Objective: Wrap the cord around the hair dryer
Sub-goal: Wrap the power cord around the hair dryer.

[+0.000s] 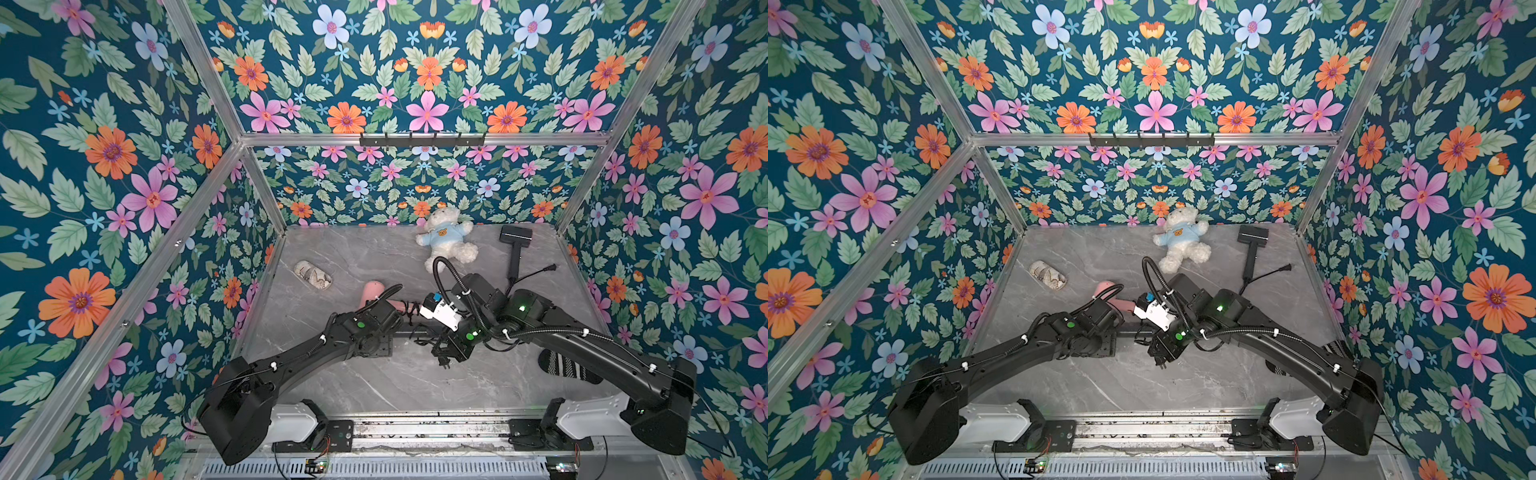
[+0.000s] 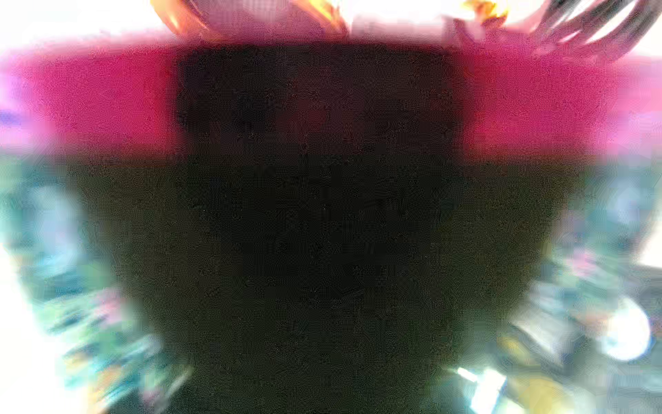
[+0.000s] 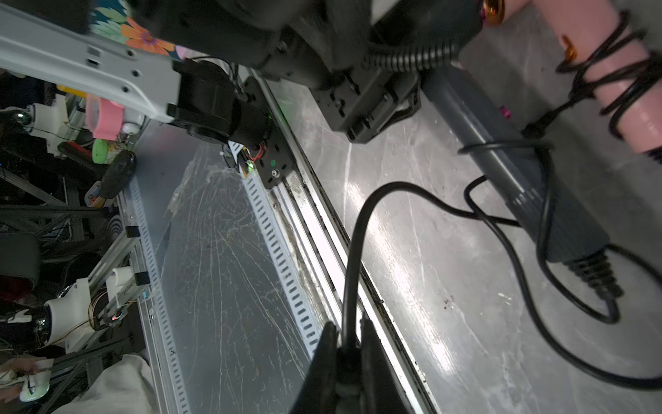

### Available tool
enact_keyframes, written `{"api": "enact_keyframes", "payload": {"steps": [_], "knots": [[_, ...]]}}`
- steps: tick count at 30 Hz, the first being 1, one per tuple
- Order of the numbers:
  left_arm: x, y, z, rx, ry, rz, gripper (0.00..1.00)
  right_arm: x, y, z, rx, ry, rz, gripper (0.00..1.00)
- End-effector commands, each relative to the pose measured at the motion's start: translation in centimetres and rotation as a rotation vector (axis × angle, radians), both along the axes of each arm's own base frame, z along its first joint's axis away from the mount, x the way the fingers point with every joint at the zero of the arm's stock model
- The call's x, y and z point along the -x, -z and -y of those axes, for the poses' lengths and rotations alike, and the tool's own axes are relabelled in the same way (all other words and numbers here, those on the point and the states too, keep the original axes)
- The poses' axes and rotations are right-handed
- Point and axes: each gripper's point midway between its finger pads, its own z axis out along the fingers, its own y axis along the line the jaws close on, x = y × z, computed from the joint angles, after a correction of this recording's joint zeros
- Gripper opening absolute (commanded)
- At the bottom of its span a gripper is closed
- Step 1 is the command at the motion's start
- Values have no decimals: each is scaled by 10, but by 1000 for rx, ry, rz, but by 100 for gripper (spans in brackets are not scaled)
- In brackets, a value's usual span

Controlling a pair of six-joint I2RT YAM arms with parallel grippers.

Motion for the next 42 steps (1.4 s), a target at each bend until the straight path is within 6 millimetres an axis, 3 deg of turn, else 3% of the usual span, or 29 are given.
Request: {"api": "enact_keyframes", "payload": {"steps": [1,10,18,21,25,29,32,36,42], "knots": [[-6,-8,3,17,-3,38,0,5,-23,10,13,-52,56,0],[-4,-11,25,101,158,52,0,-56,-62,17,-36,17,165,0],[18,-9,65,272,460,28,0,-116,-71,18,-95,47,127,0],[25,-27,86,426,551,100,0,-136,-65,22,-116,65,89,0],[27,-67,108,669,598,249,0,-164,-22,27,-109,104,-33,0],[16,-103,105,824,540,387,0,-181,13,44,-107,180,-110,0],[-2,-126,95,873,446,492,0,-178,39,50,-109,212,-153,0],[-32,-146,81,872,267,606,0,-159,72,52,-127,252,-215,0],[-78,-132,43,735,-82,683,0,-116,98,53,-114,289,-227,0]]}}
